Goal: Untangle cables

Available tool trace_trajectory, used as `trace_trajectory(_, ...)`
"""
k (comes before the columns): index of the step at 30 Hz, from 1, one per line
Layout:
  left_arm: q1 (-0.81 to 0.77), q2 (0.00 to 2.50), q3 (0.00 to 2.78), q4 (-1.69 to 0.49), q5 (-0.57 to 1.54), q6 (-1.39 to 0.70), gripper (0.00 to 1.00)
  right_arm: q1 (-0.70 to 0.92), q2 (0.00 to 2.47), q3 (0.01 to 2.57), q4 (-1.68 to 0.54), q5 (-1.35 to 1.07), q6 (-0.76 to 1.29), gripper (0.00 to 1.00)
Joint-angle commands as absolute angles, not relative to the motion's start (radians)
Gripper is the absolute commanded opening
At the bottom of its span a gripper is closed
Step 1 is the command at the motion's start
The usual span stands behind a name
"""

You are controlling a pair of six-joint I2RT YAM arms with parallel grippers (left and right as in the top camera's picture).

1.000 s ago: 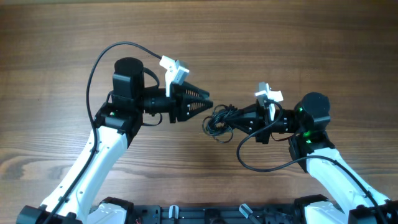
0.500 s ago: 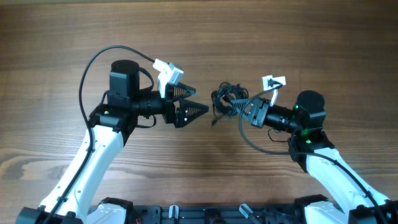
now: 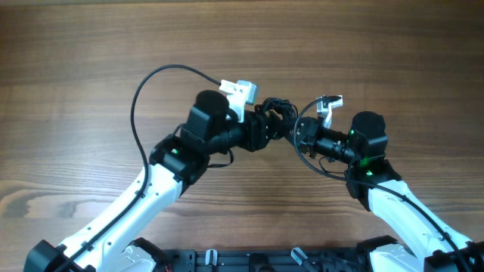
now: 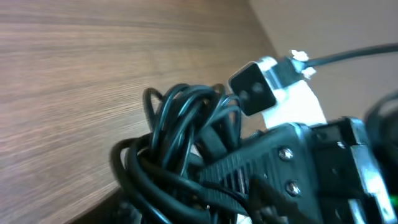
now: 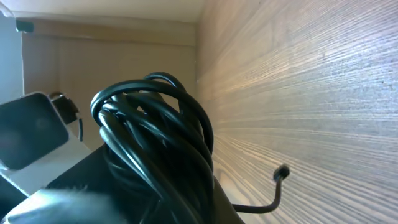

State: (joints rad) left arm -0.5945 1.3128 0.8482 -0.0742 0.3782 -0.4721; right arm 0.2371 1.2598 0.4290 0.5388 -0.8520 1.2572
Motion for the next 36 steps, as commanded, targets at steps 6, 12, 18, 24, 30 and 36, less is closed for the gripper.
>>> trace_trajectory(6,-0.560,1.358,0.851,-0.039,0.175,-0.550,0.04,0.226,1.268,0.434,0.548,-0.773,1.050,0.55)
trace_trajectory(12,-0.280,1.325,0.851,-0.057,0.873,-0.247,0.04,0.043,1.268,0.434,0.577,-1.016,0.669,0.73)
trace_trajectory(18,-0.364,1.359,0.851,-0.112,1.027,-0.163,0.04,0.036,1.268,0.434,0.660,-1.298,0.588,0.62)
trace_trajectory(24,-0.482,1.401,0.851,-0.112,0.967,-0.160,0.04,0.036,1.268,0.434,0.634,-1.390,0.587,0.51)
trace_trajectory(30,-0.493,1.401,0.851,-0.104,0.929,-0.162,0.04,0.036,1.268,0.434,0.634,-1.415,0.587,0.22)
trace_trajectory(36,-0.493,1.401,0.851,-0.037,0.923,-0.191,0.05,0.037,1.268,0.434,0.634,-1.423,0.587,0.23)
